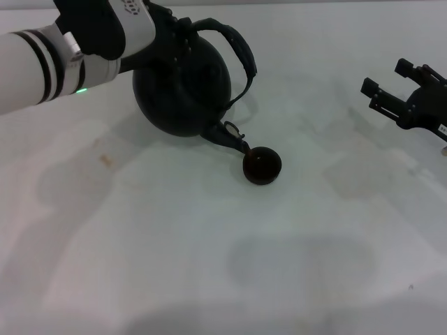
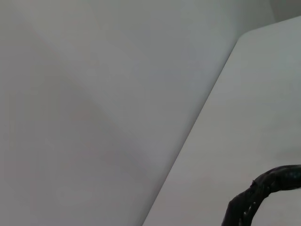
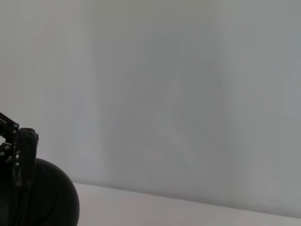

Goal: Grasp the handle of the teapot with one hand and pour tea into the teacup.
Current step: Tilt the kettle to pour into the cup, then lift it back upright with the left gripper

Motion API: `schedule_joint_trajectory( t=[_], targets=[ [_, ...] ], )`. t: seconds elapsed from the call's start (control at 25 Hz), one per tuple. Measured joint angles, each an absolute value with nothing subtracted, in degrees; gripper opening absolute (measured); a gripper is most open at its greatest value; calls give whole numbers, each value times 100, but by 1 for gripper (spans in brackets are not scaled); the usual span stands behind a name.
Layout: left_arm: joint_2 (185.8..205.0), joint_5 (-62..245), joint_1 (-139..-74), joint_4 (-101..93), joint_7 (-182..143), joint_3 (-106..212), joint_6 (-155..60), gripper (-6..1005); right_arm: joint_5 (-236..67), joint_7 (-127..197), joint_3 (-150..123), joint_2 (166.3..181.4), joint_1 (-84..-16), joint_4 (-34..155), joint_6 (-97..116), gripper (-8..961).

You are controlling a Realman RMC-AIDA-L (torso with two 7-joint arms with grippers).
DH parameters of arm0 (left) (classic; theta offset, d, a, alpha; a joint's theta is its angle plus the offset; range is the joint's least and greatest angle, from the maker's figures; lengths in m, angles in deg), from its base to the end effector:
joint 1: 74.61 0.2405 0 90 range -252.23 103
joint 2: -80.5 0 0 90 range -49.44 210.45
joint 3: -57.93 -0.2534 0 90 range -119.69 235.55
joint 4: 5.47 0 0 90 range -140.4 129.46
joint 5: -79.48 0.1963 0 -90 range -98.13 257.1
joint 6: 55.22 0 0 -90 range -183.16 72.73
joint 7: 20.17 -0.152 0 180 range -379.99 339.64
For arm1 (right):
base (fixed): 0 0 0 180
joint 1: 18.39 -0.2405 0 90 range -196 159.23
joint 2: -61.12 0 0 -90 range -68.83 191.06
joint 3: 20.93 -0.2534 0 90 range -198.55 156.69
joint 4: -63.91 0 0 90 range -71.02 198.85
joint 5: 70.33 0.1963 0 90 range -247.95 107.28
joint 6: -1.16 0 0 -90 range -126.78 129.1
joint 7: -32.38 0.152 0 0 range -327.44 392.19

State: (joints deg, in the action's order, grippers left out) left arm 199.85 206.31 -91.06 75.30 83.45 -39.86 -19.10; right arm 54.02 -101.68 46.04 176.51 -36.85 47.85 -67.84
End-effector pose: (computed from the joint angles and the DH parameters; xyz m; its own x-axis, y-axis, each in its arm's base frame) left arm -0.1628 0.3544 -0.0329 0.9977 -0.0661 0.0159 -0.0374 -0.7286 -0.6839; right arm 0.3269 0.2994 -0.0077 0.6787 -0.2011 -0.7064 -0.6731 -0.5551 -0.4887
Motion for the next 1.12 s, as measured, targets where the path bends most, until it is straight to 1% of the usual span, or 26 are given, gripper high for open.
schedule_joint_trajectory(
  t=[1.12],
  targets=[
    [19986, 20771, -9334, 7382, 8372, -4086, -1908, 134, 5402, -10196, 4604, 17651, -3702, 4820, -6782, 845]
  ],
)
